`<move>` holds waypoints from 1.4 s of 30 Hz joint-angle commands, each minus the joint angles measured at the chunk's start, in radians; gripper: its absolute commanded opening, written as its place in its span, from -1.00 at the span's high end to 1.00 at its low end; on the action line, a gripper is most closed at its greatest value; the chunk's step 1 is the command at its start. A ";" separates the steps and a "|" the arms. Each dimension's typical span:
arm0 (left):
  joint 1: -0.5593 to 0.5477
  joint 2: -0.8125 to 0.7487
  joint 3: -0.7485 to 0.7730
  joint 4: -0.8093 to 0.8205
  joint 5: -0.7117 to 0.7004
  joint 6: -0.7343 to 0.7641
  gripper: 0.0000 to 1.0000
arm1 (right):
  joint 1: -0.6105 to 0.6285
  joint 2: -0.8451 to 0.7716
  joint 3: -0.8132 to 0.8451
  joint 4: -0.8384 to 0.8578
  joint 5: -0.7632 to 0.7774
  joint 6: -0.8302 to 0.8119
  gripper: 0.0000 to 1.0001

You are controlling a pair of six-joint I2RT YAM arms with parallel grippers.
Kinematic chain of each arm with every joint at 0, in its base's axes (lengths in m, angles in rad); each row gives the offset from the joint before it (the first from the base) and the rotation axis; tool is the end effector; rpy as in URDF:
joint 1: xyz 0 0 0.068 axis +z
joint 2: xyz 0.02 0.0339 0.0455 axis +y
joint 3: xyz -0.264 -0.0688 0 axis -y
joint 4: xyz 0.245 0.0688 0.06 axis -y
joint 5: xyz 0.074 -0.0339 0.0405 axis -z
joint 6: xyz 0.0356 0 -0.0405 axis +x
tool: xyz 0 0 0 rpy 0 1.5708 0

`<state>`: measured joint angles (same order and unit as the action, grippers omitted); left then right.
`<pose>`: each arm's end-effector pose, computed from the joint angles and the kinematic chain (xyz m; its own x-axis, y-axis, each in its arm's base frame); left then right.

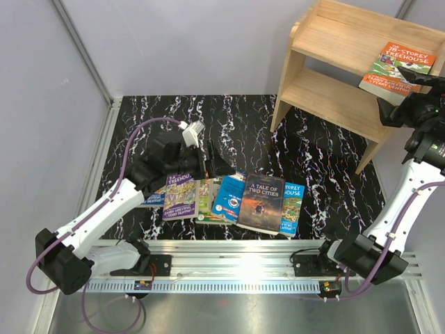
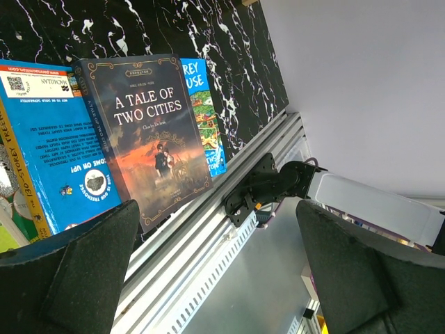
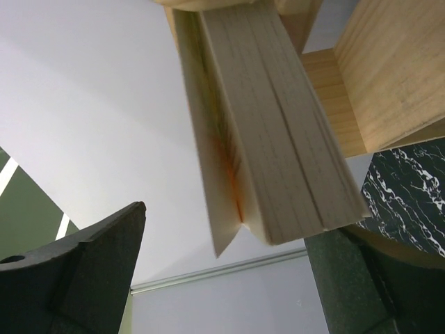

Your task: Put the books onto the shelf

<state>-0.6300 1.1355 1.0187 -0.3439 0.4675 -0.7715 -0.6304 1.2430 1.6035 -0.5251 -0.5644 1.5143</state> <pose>0.1956 -0.1625 0.3369 -0.8516 -0.1493 -0.5024 0.3604 0.5292 -0.7681 0.2097 -0.1295 0.4890 0.0642 0.9974 0.0318 0.1362 -0.0403 0.9899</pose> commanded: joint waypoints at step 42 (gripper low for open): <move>0.015 0.119 0.077 0.039 0.049 0.032 -0.97 | 0.057 0.153 0.259 -0.032 -0.137 -0.105 -0.82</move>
<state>-0.6224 1.2411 1.0477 -0.3450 0.4812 -0.7551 -0.5713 1.3911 1.8256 -0.5602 -0.6674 1.4544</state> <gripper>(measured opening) 0.987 0.910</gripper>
